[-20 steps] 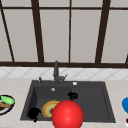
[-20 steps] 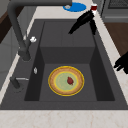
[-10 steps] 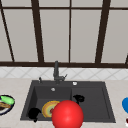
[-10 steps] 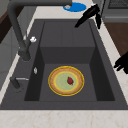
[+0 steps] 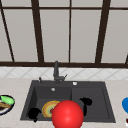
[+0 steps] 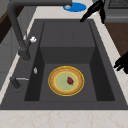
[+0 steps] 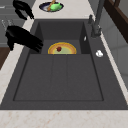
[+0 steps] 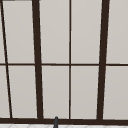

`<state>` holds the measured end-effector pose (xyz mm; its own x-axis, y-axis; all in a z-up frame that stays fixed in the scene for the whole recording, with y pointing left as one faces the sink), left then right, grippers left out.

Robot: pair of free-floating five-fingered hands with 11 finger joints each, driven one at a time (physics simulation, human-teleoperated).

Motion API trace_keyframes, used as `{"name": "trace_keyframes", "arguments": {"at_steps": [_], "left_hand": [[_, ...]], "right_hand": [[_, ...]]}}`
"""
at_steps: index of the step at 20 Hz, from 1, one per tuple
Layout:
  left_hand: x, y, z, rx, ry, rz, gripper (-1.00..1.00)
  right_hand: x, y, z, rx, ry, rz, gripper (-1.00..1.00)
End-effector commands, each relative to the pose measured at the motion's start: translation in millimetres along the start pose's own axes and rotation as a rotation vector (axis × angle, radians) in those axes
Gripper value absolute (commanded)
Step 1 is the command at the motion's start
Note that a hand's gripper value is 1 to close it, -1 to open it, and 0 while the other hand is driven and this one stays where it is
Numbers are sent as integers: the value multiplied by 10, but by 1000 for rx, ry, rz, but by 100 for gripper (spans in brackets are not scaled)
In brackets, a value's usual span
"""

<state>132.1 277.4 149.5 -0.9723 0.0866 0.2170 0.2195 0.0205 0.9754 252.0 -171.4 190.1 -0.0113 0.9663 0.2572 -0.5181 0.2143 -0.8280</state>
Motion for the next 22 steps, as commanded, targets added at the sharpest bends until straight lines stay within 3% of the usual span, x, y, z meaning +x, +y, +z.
{"name": "trace_keyframes", "arguments": {"at_steps": [1,8,14,19,22], "left_hand": [[0,0,0,0,0,0,0],[0,0,0,0,0,0,0],[0,0,0,0,0,0,0],[0,0,0,0,0,0,0],[0,0,0,0,0,0,0]], "right_hand": [[-226,5,126,-16,-27,-36,-100],[-650,18,352,-1,-23,-49,-100],[-993,-25,562,56,-4,-53,-100],[-1190,-65,839,84,23,-28,-100],[-1326,-95,1025,53,40,25,-100]]}}
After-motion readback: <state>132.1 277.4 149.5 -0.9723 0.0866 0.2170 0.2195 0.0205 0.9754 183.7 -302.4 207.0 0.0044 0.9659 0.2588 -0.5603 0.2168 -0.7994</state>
